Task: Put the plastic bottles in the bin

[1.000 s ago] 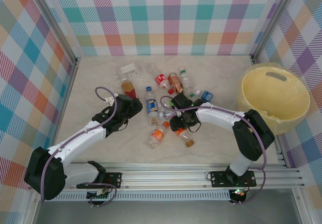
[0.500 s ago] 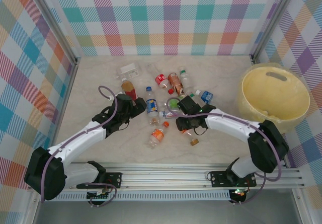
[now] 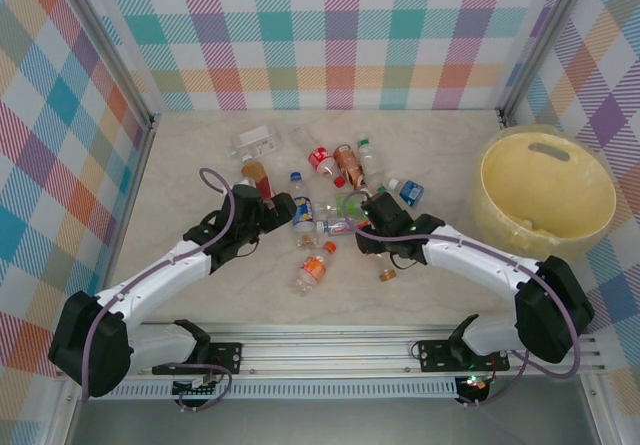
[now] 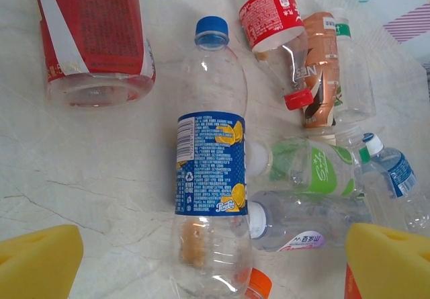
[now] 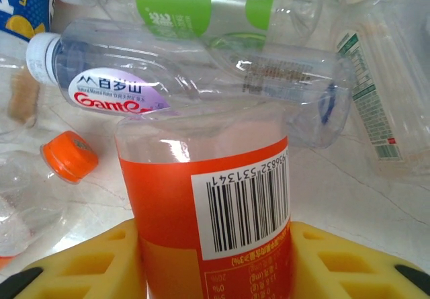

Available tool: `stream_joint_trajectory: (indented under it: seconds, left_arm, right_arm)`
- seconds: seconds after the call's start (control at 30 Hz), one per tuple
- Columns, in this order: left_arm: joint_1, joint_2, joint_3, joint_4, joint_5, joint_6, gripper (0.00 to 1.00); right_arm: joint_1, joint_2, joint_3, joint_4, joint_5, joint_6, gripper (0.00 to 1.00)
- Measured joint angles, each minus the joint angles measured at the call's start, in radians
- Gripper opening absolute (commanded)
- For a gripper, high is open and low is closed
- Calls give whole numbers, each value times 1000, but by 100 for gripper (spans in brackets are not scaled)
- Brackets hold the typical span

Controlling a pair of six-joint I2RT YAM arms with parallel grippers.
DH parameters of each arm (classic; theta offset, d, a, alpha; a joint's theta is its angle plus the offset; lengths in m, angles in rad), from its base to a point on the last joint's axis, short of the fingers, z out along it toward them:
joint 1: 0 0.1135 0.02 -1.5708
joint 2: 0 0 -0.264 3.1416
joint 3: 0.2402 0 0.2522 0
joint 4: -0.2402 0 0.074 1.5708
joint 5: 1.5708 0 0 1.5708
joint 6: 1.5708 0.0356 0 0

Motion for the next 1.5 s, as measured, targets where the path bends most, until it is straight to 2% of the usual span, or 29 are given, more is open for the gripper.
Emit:
stream_joint_trajectory:
  seconds: [0.3,0.63,0.8,1.0,1.17,1.5]
  left_arm:
    - [0,11,0,48,51,15,100]
    - [0,16,0,61,75,37,100]
    - [0,16,0,61,75,53,100]
    - [-1,23,1,58,80,60,100]
    - [-2,42,19,51,102,75,100]
    - [-4,41,27,51,114,85,100]
  right_arm:
    - [-23,-210,40,37,133,-42,43]
    - [-210,-361,299,101,171,-214,44]
    - [-301,-368,396,89,167,-273,43]
    - [-419,-357,569,-18,170,-311,44]
    - [-517,-330,715,-126,221,-341,45]
    - [-764,-220,820,-323,244,-344,44]
